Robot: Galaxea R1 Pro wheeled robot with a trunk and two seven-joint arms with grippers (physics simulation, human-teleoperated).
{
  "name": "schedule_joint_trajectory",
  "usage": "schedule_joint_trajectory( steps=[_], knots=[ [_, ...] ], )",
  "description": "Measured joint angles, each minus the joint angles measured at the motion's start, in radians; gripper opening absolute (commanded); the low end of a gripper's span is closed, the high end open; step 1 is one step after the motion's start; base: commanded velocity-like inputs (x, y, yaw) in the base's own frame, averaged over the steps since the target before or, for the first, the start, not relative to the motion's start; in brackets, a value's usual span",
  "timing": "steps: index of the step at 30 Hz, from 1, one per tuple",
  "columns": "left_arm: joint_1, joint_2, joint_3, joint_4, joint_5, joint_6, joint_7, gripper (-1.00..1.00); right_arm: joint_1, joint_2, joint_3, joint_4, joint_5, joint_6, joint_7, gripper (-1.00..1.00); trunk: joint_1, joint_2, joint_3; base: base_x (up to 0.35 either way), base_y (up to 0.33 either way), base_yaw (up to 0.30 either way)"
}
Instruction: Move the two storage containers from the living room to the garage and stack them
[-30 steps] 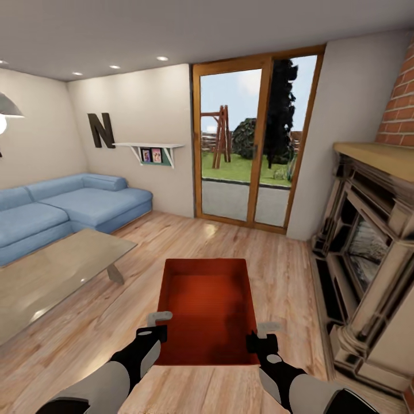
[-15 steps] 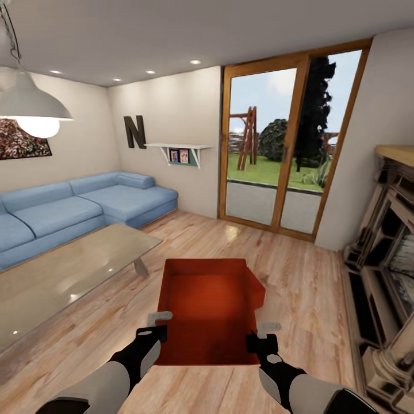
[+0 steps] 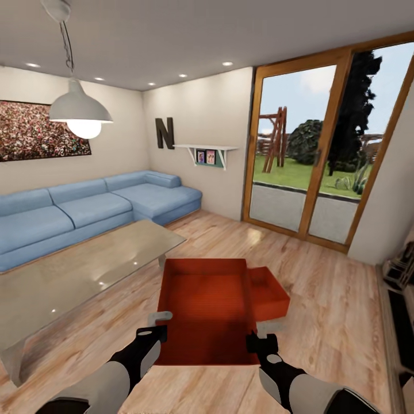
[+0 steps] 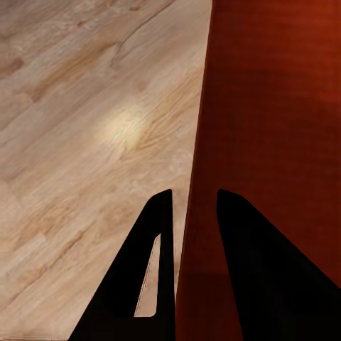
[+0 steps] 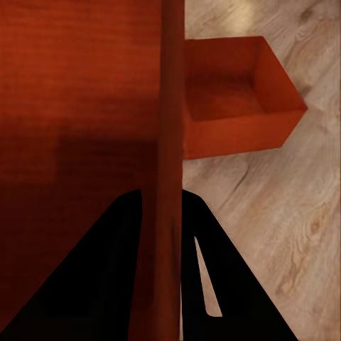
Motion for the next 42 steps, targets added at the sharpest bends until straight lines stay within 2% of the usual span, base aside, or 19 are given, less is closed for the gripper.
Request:
schedule_joint_trajectory(
  steps=[16,18,42],
  knots=[
    [0.0,0.0,-0.001,0.0,0.001,0.0,0.0,-1.0,0.0,0.0,0.0,0.0,0.0,0.0,0.0,-1.0,0.0,0.0,0.006,0.0,0.0,0.3],
    [0.0,0.001,-0.013,0.0,0.017,0.0,0.002,-1.0,0.0,0.0,0.002,0.0,-0.001,0.0,0.0,-1.0,0.0,0.0,0.007,0.0,0.0,0.3],
    [0.0,0.002,-0.013,0.003,0.014,-0.001,0.001,-1.0,0.0,0.0,0.004,0.001,-0.004,0.001,0.0,-1.0,0.0,0.0,0.016,0.0,0.0,0.3]
  ],
)
